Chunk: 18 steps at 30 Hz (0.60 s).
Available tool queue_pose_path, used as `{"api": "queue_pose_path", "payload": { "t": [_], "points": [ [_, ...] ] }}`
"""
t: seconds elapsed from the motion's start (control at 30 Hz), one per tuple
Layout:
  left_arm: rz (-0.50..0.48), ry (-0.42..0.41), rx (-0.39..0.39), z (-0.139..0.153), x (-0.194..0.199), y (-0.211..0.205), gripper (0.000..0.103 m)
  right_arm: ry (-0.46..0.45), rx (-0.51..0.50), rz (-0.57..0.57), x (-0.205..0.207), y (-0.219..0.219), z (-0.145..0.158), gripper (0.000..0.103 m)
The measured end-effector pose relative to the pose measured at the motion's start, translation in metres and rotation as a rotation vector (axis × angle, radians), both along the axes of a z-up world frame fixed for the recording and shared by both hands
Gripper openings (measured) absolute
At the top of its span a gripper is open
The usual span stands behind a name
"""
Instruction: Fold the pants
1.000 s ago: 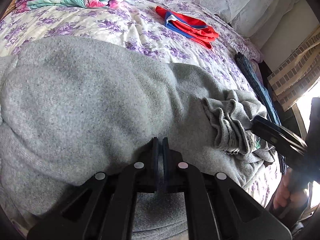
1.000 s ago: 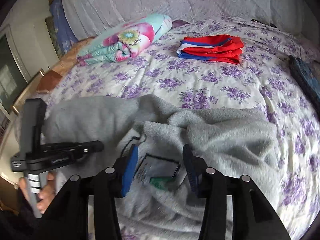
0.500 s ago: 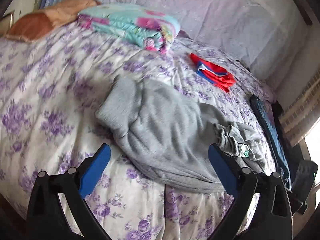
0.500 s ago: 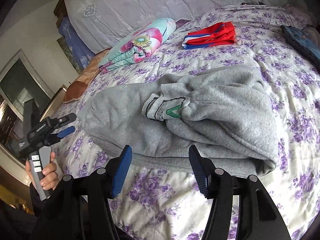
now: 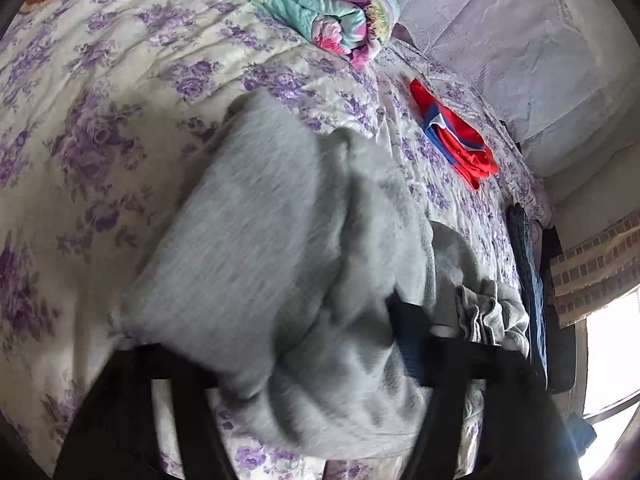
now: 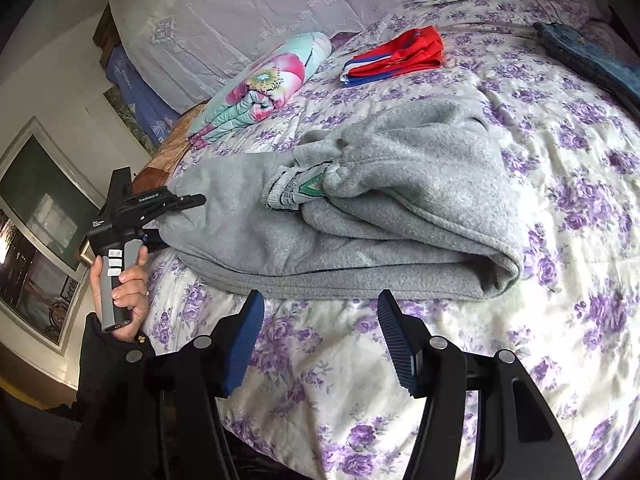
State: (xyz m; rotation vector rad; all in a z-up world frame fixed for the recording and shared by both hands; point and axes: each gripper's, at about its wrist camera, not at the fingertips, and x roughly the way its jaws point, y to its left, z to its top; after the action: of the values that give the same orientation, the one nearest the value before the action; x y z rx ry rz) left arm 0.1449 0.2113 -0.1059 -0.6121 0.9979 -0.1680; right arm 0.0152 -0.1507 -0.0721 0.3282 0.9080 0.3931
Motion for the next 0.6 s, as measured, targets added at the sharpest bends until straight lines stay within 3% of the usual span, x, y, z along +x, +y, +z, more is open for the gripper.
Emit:
{"api": "queue_pose_path", "payload": {
  "t": [0.07,0.17,0.37,0.53,0.6],
  "points": [
    [0.001,-0.059,-0.008,0.003,-0.008,0.001,0.042,0.027,-0.002,-0.010,0.003,0.001,-0.005,0.059],
    [-0.004,-0.124,0.043,0.002,-0.013,-0.007,0.042,0.068,-0.026,0.029,0.017,0.016,-0.007,0.059],
    [-0.026,-0.101,-0.099,-0.012,-0.009,0.013,0.042,0.027,-0.063,0.200,0.061,0.076,0.022,0.059],
    [-0.040,-0.119,-0.070,-0.010,-0.011,0.008,0.043,0.069,-0.127,0.290,0.129,0.135,0.023,0.058],
    [-0.047,-0.119,-0.080,-0.011,-0.012,0.010,0.043,0.109,-0.169,0.297,0.152,0.155,0.011,0.032]
  ]
}}
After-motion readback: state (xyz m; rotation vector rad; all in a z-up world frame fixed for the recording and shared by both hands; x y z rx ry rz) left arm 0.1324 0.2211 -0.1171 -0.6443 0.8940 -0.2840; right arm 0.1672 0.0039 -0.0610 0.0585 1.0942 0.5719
